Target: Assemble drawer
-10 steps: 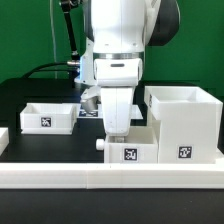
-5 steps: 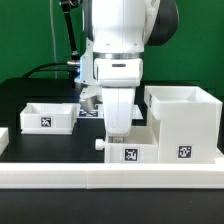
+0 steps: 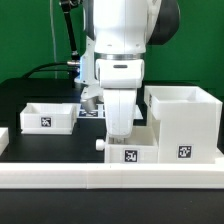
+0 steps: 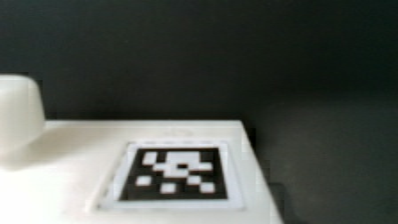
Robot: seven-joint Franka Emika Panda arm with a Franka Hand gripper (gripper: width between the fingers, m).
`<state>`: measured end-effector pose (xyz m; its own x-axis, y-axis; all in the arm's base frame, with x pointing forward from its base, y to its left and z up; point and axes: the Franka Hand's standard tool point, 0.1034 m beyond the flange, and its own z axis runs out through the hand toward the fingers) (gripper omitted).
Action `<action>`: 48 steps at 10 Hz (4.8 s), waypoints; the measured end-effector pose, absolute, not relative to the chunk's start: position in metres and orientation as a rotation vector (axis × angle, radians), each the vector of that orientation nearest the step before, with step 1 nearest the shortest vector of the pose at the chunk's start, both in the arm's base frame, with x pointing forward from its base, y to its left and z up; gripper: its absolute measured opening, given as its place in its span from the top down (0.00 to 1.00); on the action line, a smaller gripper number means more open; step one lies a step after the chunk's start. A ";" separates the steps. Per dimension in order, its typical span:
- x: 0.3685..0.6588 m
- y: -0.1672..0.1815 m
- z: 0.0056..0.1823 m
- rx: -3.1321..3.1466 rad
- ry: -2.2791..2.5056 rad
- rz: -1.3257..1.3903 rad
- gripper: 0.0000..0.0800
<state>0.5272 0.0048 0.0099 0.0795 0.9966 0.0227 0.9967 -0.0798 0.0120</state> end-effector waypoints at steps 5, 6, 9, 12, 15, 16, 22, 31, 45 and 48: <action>0.527 0.004 0.010 -2.312 -2.119 -0.036 0.95; 0.527 0.005 0.010 -2.297 -2.142 -0.031 0.95; 0.528 0.000 0.010 -2.290 -2.171 -0.027 0.95; 0.528 0.000 0.010 -2.290 -2.170 -0.027 0.95; 0.527 0.000 0.009 -2.271 -2.180 -0.001 0.95; 0.527 0.000 0.009 -2.272 -2.179 -0.001 0.95; 0.527 -0.002 0.010 -2.265 -2.172 0.024 0.95; 0.528 0.011 0.010 -2.245 -2.191 0.017 0.95; 0.547 -0.044 0.051 -2.140 -2.214 0.004 0.19; 0.556 -0.057 0.032 -2.034 -2.183 -0.104 0.19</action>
Offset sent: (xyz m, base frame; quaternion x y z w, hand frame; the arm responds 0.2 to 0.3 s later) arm 0.0000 0.0000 0.0000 0.0000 0.0000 0.0000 1.0000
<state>0.5559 -0.0574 0.0323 -0.0649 0.9848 0.1609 0.9957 0.0746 -0.0554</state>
